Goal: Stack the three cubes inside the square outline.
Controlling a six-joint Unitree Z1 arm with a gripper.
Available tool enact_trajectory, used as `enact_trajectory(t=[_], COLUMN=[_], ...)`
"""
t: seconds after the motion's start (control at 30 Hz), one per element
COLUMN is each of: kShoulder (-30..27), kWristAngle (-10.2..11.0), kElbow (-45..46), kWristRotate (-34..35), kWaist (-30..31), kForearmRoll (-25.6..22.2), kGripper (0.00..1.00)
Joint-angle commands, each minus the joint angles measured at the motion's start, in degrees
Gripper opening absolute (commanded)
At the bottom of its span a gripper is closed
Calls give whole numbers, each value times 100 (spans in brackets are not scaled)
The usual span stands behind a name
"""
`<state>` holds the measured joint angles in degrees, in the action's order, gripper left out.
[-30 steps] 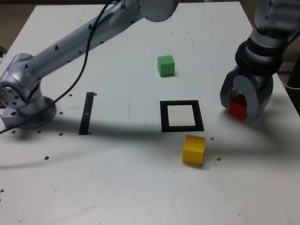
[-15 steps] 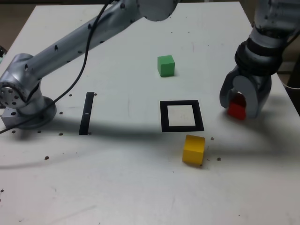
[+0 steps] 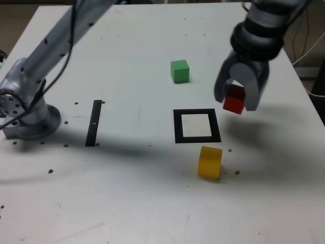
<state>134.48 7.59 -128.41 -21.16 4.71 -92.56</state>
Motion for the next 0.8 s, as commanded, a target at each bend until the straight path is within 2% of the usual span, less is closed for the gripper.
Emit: enact_trajectory(t=[0.0, 0.33, 0.53, 0.77], kShoulder=[-215, -1049, -1529, -1737], kWristAngle=[-21, -165, -406, -611], kElbow=[228, 1374, 2432, 3263], kWristRotate=[262, 1225, 1540, 1562], kWaist=[3, -17, -177, -309], kForearmRoll=[-13, 315, 994, 1688], kGripper=[46, 46, 46, 46])
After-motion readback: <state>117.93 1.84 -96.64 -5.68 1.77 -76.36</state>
